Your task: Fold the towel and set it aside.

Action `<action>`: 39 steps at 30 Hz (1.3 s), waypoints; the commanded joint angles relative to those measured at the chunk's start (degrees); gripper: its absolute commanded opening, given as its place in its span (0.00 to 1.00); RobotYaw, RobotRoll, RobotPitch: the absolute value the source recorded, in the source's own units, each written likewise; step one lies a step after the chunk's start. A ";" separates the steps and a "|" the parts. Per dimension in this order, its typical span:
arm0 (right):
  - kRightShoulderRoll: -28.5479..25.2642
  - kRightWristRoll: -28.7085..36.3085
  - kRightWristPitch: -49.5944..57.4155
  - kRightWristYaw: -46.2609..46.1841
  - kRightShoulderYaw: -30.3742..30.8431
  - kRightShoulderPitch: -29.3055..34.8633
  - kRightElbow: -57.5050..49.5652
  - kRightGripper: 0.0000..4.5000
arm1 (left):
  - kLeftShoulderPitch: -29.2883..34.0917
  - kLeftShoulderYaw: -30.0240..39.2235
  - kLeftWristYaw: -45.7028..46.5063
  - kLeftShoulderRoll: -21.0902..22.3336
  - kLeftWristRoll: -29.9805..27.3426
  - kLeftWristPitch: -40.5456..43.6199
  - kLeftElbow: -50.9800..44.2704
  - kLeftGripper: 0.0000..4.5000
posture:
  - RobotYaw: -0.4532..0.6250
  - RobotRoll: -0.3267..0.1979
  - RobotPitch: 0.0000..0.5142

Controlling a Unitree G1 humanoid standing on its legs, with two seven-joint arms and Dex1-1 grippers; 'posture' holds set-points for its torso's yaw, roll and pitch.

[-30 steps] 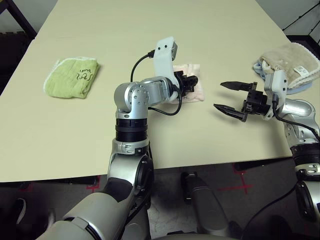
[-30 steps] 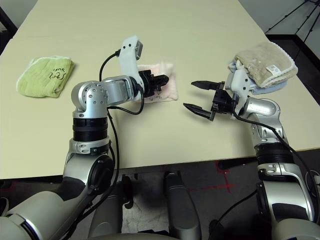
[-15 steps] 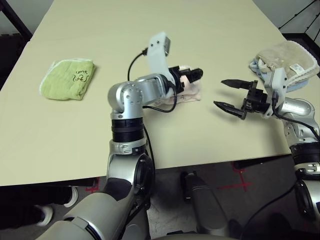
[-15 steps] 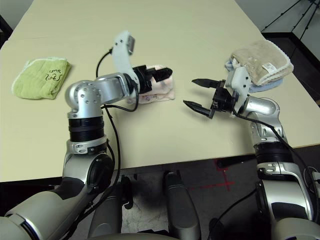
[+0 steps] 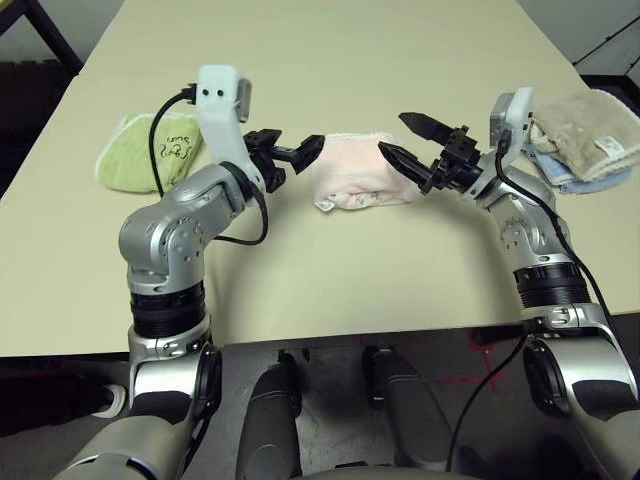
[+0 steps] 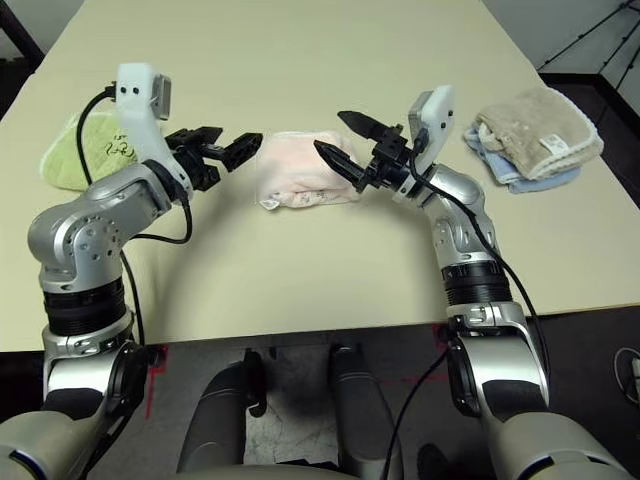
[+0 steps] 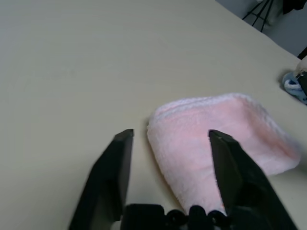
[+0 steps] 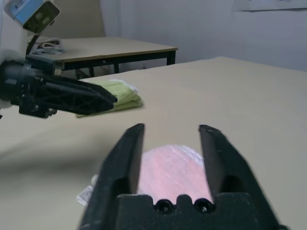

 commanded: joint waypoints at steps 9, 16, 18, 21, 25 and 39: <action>0.48 -0.62 -1.11 0.52 1.30 0.23 1.44 0.00 | 1.72 -3.43 -1.71 0.78 1.53 -3.63 -1.92 0.00 | 0.30 0.62 0.42; 1.43 -2.72 -2.90 -0.83 2.31 -0.58 4.36 0.00 | 1.31 -6.57 -2.52 0.26 3.78 -6.45 0.98 0.00 | 0.29 0.62 0.43; 1.86 -3.70 -3.08 -1.86 2.88 -1.11 5.46 0.00 | 0.86 -6.93 -2.52 -0.17 4.16 -7.22 2.11 0.00 | 0.29 0.62 0.43; 1.97 -6.46 -3.92 -2.01 4.82 -1.53 7.88 0.00 | -0.19 -8.58 -2.97 -1.50 5.28 -9.62 5.20 0.00 | 0.29 0.62 0.44; 0.59 -10.22 -4.99 -2.77 6.66 -0.56 11.11 0.00 | -2.40 -11.10 -2.85 -5.34 6.75 -13.02 9.84 0.00 | 0.29 0.62 0.44; -4.21 -13.69 -6.01 -5.23 6.45 1.66 13.35 0.00 | 0.47 -13.40 -5.23 -6.85 6.24 -11.17 6.90 0.00 | 0.27 0.62 0.47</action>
